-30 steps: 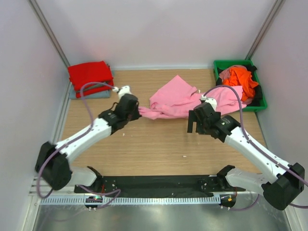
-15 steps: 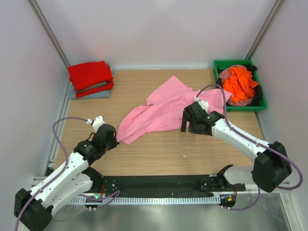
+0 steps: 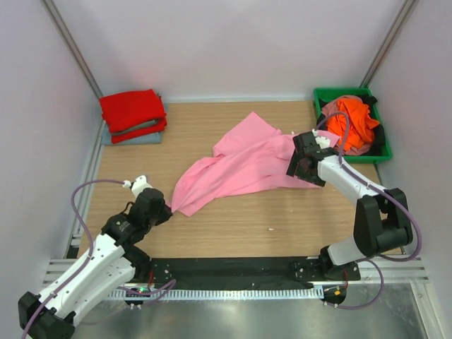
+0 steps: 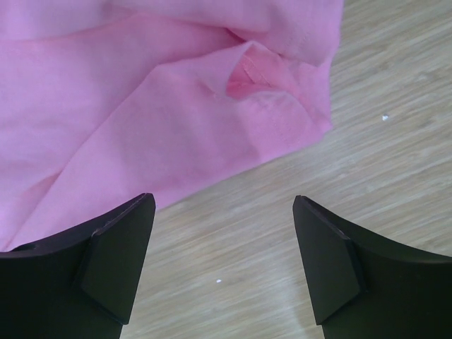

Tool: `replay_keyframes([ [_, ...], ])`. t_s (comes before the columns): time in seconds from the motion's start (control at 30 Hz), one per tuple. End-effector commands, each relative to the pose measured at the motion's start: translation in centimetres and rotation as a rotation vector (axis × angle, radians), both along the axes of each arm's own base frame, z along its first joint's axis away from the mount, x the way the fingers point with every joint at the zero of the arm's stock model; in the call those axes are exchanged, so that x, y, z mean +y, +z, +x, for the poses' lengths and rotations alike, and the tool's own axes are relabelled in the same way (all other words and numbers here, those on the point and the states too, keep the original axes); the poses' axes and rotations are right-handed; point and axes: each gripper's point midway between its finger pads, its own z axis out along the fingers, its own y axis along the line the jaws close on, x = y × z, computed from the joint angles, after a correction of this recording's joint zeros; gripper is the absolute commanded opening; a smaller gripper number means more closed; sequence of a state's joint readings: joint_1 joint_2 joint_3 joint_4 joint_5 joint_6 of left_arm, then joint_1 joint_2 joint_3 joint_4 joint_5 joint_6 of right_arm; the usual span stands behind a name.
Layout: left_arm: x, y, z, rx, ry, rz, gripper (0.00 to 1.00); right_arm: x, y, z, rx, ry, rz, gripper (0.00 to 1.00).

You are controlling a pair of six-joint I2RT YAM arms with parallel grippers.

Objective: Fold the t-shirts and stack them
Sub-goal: Flatten the tshirt out

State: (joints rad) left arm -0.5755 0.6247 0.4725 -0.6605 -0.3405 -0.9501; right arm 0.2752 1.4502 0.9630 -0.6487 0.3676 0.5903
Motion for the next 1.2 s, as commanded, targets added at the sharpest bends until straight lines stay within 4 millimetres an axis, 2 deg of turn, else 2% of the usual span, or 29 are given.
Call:
replay_keyframes([
  [0.0, -0.2, 0.3, 0.2, -0.009, -0.005, -0.006, 0.00, 0.9, 1.2, 3.2, -0.060, 0.047, -0.001, 0.85],
  [0.1, -0.1, 0.5, 0.3, -0.021, -0.006, -0.007, 0.00, 0.4, 0.9, 4.6, -0.061, 0.039, -0.017, 0.85],
  [0.37, -0.2, 0.5, 0.3, -0.021, -0.014, -0.005, 0.00, -2.9, 0.4, 7.5, -0.054, -0.022, -0.065, 0.81],
  [0.73, -0.2, 0.3, 0.5, -0.020, -0.015, 0.009, 0.00, -3.5, -1.9, 8.3, -0.015, -0.028, -0.057, 0.72],
  [0.77, -0.1, 0.3, 0.5, -0.019, -0.016, 0.011, 0.00, -3.5, -2.0, 8.4, -0.015, -0.029, -0.056, 0.70],
  [0.97, -0.1, 0.3, 0.5, -0.020, -0.016, 0.013, 0.00, -3.7, -1.9, 8.4, -0.017, -0.033, -0.042, 0.41],
  [1.0, -0.1, 0.3, 0.5, -0.019, -0.014, 0.014, 0.00, -3.7, -1.7, 8.3, -0.021, -0.034, -0.038, 0.31],
  [1.07, -0.1, 0.3, 0.5, -0.019, -0.014, 0.014, 0.00, -3.6, -1.5, 7.9, -0.017, -0.026, -0.035, 0.21],
  [1.1, -0.1, 0.3, 0.5, -0.020, -0.014, 0.013, 0.00, -3.4, -1.1, 7.7, -0.021, -0.019, -0.024, 0.10],
  [1.17, -0.3, 0.8, 0.7, -0.030, -0.017, 0.005, 0.00, -3.2, -0.4, 7.3, -0.029, -0.015, -0.009, 0.01],
])
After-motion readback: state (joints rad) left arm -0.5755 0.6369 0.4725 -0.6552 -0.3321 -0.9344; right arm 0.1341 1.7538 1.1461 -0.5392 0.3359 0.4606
